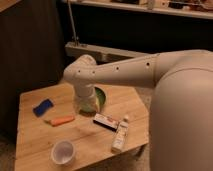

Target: Stand the bottle upright

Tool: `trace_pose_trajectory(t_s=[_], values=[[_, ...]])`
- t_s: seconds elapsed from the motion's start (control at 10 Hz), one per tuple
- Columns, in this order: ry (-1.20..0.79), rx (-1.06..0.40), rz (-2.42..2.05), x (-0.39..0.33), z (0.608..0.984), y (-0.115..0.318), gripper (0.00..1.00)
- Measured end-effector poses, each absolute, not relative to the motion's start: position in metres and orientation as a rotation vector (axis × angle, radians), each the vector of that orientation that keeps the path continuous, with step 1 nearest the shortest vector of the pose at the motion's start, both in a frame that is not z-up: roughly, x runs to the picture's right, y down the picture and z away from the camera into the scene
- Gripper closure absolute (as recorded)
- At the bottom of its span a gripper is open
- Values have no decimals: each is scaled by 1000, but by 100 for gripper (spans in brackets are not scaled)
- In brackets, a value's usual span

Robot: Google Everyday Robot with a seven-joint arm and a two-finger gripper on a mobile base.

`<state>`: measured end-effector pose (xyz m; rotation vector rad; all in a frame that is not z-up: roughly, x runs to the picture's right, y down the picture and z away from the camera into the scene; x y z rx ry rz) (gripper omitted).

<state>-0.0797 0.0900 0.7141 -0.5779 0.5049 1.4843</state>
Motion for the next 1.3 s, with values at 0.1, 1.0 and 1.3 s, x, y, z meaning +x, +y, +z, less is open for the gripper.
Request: trace_pose_trajectory(t_s=[0.1,1.0,1.3], values=[[502,-572,1507,-64,721,83,35],[630,-604,1813,121,817,70,35],[676,-634,1842,107,818,93,35]])
